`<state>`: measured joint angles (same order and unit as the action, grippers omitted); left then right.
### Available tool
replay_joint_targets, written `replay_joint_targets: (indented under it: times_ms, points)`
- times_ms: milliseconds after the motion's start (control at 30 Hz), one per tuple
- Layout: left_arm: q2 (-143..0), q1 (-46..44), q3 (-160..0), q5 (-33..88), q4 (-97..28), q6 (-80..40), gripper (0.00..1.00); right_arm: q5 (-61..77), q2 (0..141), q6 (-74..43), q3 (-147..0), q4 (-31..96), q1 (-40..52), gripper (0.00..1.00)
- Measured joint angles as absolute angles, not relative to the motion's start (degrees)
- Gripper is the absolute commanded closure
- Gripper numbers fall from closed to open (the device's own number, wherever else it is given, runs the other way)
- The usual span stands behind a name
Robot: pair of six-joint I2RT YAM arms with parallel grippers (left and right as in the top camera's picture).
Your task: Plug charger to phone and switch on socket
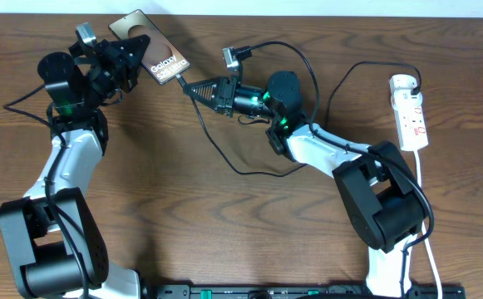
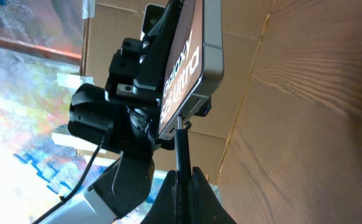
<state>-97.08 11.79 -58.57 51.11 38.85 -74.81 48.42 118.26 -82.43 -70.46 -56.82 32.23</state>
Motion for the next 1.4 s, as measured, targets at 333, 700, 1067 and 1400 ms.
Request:
replay_joint_targets:
  times_ms: [333,700,1067,1400]
  points:
    - [-97.08,11.79,-58.57,51.11,38.85,-74.78,0.93,48.14,118.26,-82.43,-70.46,-56.77,32.62,0.99]
    - [-97.08,11.90,-58.57,51.59,38.85,-74.76,0.93,48.99,118.26,-82.43,-70.46,-56.82,32.60,0.99]
    - [-97.08,11.90,-58.57,53.39,39.99,-74.76,0.93,52.31,118.26,-82.46,-70.46,-56.84,31.55,0.99]
    - [-97.08,11.90,-58.57,55.24,40.58,-74.67,0.93,52.95,118.26,-82.48,-70.46,-56.88,31.29,0.99]
